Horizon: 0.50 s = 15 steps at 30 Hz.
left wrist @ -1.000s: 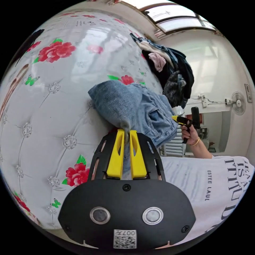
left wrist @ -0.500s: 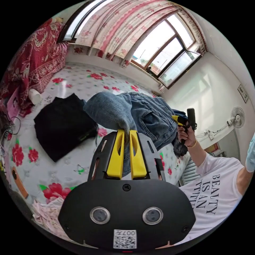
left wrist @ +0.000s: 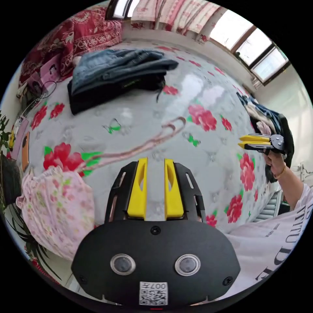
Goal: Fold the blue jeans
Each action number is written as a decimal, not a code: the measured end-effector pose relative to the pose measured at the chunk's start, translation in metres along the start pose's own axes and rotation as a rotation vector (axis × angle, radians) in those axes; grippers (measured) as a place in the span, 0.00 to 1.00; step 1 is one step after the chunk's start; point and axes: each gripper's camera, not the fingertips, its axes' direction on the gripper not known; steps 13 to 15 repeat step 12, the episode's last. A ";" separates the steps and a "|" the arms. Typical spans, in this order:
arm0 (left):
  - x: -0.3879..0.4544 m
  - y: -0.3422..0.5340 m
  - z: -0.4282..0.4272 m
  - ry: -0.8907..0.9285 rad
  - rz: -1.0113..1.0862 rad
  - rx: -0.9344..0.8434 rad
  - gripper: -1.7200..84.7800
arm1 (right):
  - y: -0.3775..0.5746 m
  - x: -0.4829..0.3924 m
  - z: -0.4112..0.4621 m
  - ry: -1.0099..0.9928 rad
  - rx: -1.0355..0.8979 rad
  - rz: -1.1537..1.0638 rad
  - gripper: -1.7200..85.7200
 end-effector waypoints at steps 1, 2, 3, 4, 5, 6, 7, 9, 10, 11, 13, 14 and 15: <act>0.044 0.022 0.016 -0.014 0.056 -0.048 0.11 | 0.019 -0.004 0.005 0.020 -0.039 -0.004 0.07; 0.066 0.032 0.023 -0.027 0.077 -0.068 0.11 | 0.055 -0.011 0.013 0.048 -0.105 -0.002 0.07; 0.106 0.048 0.036 -0.040 0.118 -0.104 0.11 | 0.085 -0.019 0.017 0.051 -0.156 -0.003 0.07; 0.145 0.060 0.048 -0.031 0.174 -0.137 0.11 | 0.099 -0.024 0.019 0.045 -0.179 -0.006 0.07; 0.163 0.064 0.054 -0.025 0.202 -0.152 0.11 | 0.120 -0.032 0.025 0.015 -0.216 -0.001 0.07; 0.197 0.069 0.065 -0.021 0.247 -0.178 0.11 | 0.138 -0.043 0.022 0.004 -0.130 0.019 0.07; 0.228 0.071 0.074 -0.029 0.298 -0.187 0.11 | 0.147 -0.049 0.019 0.023 -0.079 0.022 0.07; 0.270 0.069 0.087 -0.054 0.361 -0.205 0.11 | 0.156 -0.067 0.018 0.056 -0.020 -0.011 0.07; 0.292 0.065 0.097 -0.081 0.379 -0.216 0.11 | 0.155 -0.067 0.015 0.041 -0.008 0.004 0.08; 0.302 0.063 0.103 -0.093 0.380 -0.223 0.11 | 0.154 -0.060 0.011 -0.011 -0.007 0.063 0.08; 0.319 0.059 0.115 -0.112 0.378 -0.250 0.11 | 0.154 -0.051 0.006 -0.066 0.008 0.133 0.08; 0.319 0.059 0.115 -0.112 0.378 -0.250 0.11 | 0.154 -0.051 0.006 -0.066 0.008 0.133 0.08; 0.319 0.059 0.115 -0.112 0.378 -0.250 0.11 | 0.154 -0.051 0.006 -0.066 0.008 0.133 0.08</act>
